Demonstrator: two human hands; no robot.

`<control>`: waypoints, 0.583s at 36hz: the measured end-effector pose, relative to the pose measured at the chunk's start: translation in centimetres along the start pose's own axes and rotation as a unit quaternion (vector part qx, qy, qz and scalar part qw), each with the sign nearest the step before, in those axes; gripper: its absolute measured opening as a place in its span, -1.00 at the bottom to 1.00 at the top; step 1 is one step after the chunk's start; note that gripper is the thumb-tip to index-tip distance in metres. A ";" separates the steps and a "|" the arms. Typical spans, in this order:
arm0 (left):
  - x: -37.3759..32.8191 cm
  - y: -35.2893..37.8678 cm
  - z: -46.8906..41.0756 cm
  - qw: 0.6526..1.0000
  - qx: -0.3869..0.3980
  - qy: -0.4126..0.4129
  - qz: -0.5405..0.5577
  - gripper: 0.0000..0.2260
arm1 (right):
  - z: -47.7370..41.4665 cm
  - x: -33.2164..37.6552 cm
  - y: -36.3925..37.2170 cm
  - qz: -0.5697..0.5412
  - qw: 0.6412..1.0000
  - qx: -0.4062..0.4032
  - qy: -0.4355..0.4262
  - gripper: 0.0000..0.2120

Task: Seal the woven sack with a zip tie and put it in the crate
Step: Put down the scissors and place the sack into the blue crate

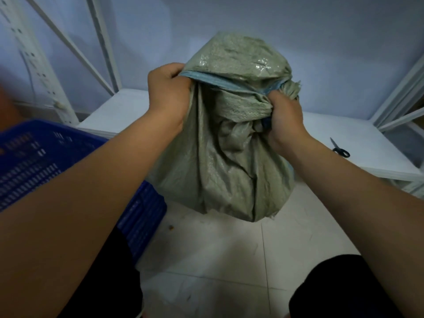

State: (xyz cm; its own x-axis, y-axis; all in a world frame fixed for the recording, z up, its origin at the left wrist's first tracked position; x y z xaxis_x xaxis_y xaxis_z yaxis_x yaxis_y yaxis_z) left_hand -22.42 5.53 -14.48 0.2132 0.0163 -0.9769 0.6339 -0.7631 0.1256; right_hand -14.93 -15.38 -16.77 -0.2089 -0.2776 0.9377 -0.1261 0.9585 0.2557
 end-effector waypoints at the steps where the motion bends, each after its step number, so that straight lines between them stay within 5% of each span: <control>1: 0.0 -0.6 -0.4 1.000 -0.004 -0.009 -0.023 -0.72 | 0.1 0.2 0.3 -0.007 1.000 -0.006 -0.001 -0.85; 4: -0.5 -2.1 -1.5 0.985 -0.007 0.019 -0.171 -0.77 | 0.3 0.7 1.4 0.000 1.000 -0.012 -0.017 -0.81; 8: -1.2 -3.5 -1.3 0.900 0.022 0.070 -0.430 -0.84 | 0.5 1.2 3.0 0.002 0.999 -0.025 -0.020 -0.90; 12: -0.4 -5.0 -0.7 0.837 0.095 -0.018 -0.539 -0.71 | 1.0 1.2 4.6 -0.003 1.000 -0.015 -0.017 -0.91; 16: 0.5 -7.7 0.4 0.895 0.065 -0.189 -0.399 -0.67 | 1.9 1.3 6.4 0.009 1.000 -0.003 -0.008 -0.84; 18: 1.1 -7.8 1.7 0.881 0.156 -0.351 -0.276 -0.64 | 2.5 1.1 7.3 0.015 1.000 -0.003 0.005 -0.76; 21: 0.2 -7.8 2.2 0.882 0.178 -0.396 -0.183 -0.71 | 3.4 0.3 8.1 0.027 0.999 0.006 0.026 -0.71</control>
State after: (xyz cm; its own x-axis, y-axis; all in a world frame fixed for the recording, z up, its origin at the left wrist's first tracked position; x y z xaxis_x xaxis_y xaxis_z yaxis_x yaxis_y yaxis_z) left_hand -28.94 10.06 -16.09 -0.6333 -0.0459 -0.7726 0.2483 -0.9575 -0.1466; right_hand -19.29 -7.95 -15.23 -0.1655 -0.2212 0.9611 -0.1268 0.9712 0.2017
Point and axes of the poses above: each hand's wrist, its own z-axis away from the middle knuckle, its own y-axis out of the palm, x = y × z, the point moved 3 cm from there along -z, towards the middle knuckle, and after that the axes turned 8 degrees about -y, right-handed, at the moved point
